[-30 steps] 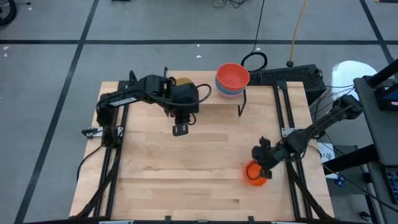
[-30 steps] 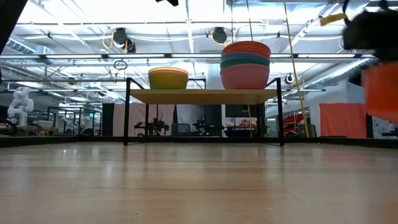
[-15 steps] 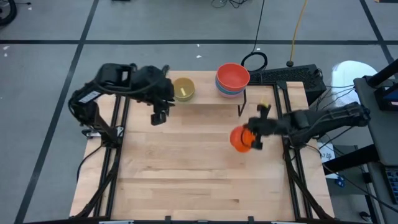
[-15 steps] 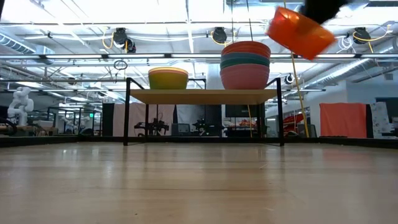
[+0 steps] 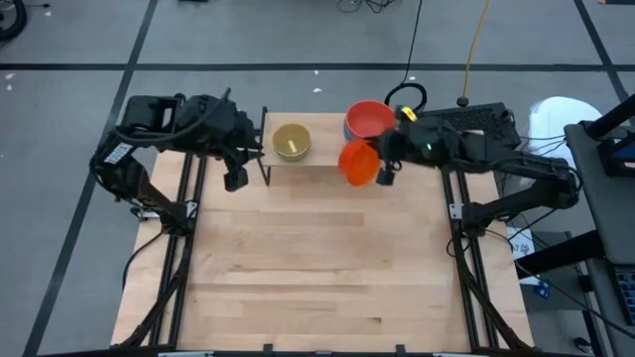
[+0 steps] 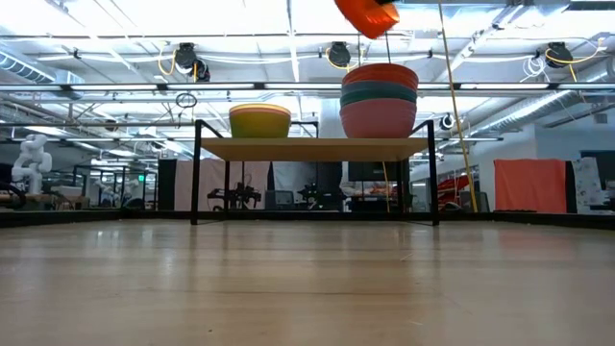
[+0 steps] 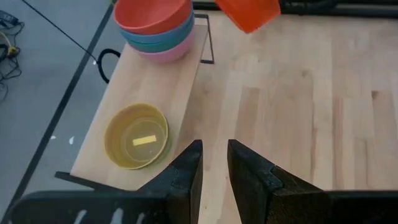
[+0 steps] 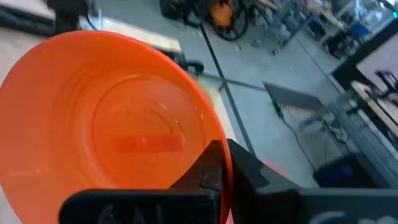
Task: Place and stack bowls onto a shelf
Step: Stack the light orange bowl on top of the light yellow bowl on the shelf, then return to Home Position
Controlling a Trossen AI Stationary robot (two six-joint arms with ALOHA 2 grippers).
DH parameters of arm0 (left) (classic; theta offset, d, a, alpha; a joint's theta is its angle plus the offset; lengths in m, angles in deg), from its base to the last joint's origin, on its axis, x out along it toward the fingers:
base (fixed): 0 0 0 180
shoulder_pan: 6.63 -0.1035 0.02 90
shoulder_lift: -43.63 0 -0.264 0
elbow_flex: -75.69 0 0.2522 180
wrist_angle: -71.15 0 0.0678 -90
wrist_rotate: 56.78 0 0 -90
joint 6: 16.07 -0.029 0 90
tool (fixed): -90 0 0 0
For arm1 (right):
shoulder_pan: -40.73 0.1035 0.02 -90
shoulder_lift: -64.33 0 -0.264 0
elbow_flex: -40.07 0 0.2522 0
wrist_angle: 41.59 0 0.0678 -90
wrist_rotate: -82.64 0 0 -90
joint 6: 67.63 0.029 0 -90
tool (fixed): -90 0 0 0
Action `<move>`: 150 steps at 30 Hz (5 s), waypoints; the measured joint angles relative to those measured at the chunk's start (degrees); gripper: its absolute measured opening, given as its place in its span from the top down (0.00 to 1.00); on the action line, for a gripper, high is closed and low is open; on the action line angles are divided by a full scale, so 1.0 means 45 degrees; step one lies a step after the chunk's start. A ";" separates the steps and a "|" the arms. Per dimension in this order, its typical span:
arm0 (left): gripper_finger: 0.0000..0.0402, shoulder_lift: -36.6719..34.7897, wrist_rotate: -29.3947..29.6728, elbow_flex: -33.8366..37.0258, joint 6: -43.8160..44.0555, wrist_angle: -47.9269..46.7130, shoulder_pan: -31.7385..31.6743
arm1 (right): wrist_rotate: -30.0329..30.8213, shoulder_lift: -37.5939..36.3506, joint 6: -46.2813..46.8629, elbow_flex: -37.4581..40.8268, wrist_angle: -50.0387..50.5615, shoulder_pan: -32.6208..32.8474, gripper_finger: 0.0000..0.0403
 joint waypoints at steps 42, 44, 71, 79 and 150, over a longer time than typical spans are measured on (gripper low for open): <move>0.80 -0.2039 0.0620 0.0000 0.0290 0.0000 -0.2020 | -0.8681 1.0467 -0.2569 -0.8114 -0.1856 -0.5236 1.00; 0.80 -0.2039 0.0618 0.0000 0.0319 0.0000 -0.2101 | -0.8717 1.0462 -0.2619 -0.8100 -0.1735 -0.5236 1.00; 0.80 -0.2039 0.0610 0.0000 0.0661 0.0000 -0.2161 | -0.8627 1.0458 -0.3634 -0.7677 -0.1848 -0.4974 0.90; 0.80 -0.2039 0.0610 0.0000 0.0590 0.0000 -0.2161 | -0.8617 1.0358 -0.4486 -0.7677 -0.1815 -0.4763 0.81; 0.80 -1.4841 -0.1187 0.6293 0.0709 0.0005 -0.2168 | -0.6844 -0.8252 0.2861 -0.7668 1.0033 -0.3079 0.81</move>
